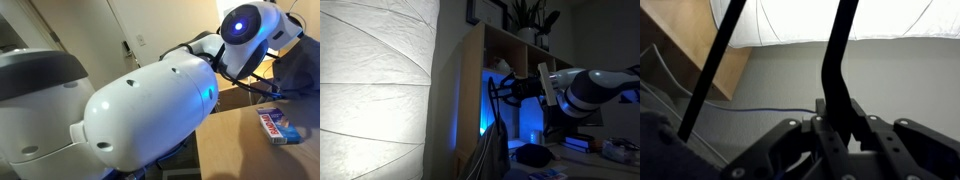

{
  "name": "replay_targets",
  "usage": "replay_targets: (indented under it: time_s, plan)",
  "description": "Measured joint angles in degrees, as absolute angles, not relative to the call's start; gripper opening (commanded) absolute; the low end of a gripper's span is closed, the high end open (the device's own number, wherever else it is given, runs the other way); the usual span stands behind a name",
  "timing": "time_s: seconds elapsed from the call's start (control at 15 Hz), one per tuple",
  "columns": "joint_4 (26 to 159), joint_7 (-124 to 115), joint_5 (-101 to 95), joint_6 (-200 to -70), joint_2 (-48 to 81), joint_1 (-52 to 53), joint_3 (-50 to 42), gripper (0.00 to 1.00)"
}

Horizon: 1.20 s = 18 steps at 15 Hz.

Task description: Hang the sweater with the hanger

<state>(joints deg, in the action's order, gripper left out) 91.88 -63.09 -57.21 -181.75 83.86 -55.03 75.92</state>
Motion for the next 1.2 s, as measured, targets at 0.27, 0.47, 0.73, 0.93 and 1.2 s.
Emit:
replay_targets:
  time_s: [0.27,0.47,0.73,0.93,1.2]
  plan:
    - [99.0,-56.2,-44.0,-180.7,84.1,-56.9,79.1,0.06]
    - [105.6,-47.5,-29.4,-180.0,84.1,-59.5,84.5,0.07]
    - [108.8,-37.9,-10.1,-174.7,84.0,-61.8,92.8,0.07]
    - [106.6,-31.5,4.2,-167.2,83.9,-62.6,97.4,0.06]
    - [101.7,-21.5,22.1,-161.1,83.9,-62.8,95.7,0.06]
